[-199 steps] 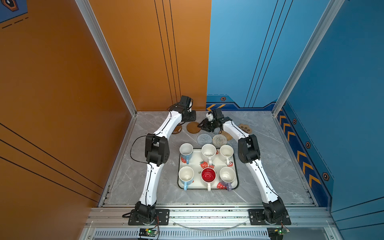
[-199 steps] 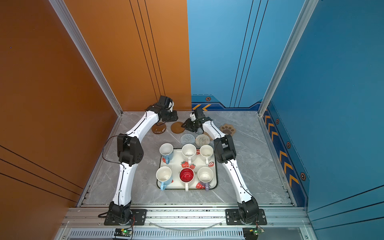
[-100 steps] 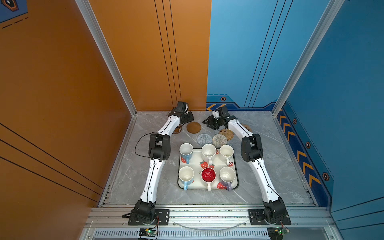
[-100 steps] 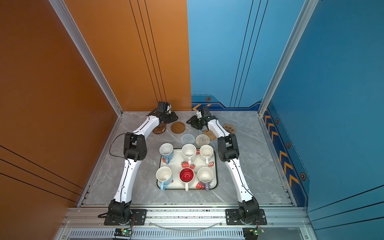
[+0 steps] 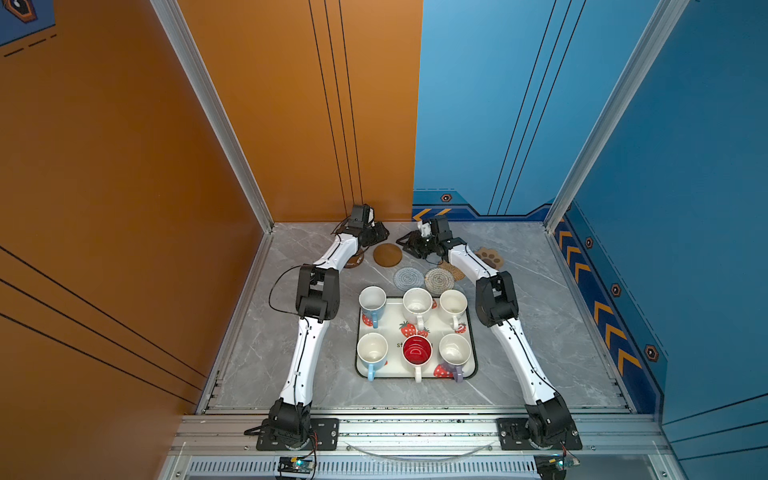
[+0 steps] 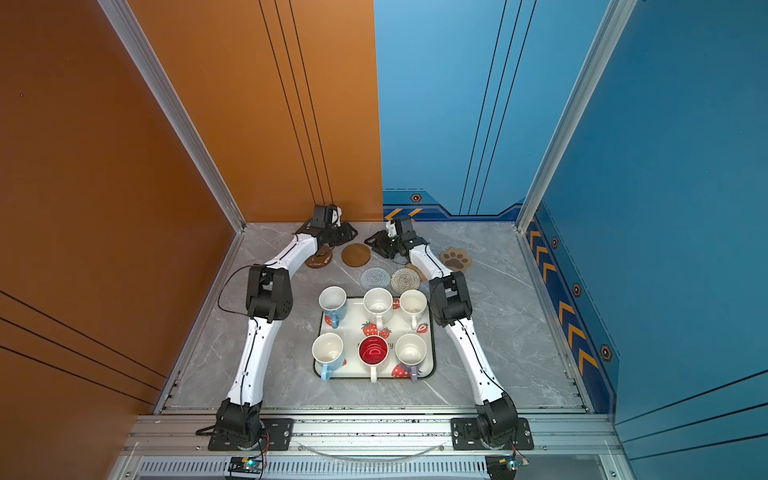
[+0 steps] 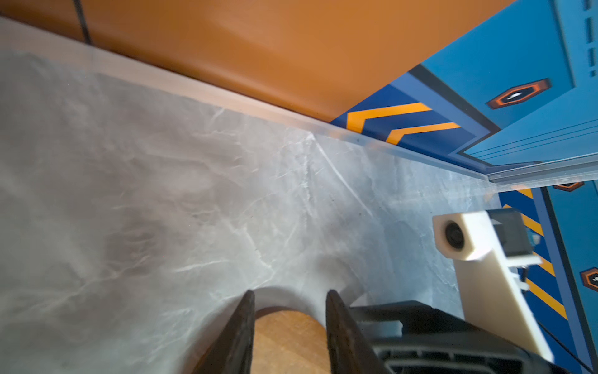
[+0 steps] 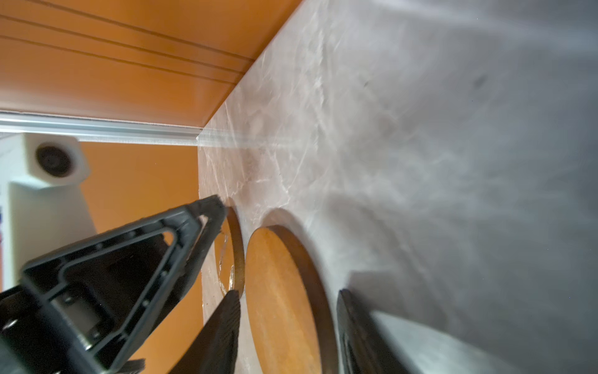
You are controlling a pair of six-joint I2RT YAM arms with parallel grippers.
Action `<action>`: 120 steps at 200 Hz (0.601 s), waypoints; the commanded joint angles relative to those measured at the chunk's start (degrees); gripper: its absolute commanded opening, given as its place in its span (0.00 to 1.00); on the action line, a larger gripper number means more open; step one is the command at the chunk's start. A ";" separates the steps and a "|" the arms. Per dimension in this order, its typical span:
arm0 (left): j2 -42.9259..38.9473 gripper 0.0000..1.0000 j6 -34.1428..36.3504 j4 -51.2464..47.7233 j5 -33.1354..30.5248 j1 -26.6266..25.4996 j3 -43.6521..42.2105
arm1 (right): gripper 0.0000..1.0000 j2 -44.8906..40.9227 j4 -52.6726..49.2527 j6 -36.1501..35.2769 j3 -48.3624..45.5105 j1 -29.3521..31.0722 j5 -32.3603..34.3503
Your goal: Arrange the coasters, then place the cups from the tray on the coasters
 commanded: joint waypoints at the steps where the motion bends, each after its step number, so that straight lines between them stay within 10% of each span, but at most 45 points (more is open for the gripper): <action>1: -1.18 0.38 0.64 0.58 2.20 0.88 -2.10 | 0.48 2.85 -2.01 1.37 0.36 1.31 -1.19; 120: -6.59 0.39 0.85 0.84 5.56 1.91 -2.98 | 0.48 0.93 -2.51 0.85 0.39 2.04 -3.25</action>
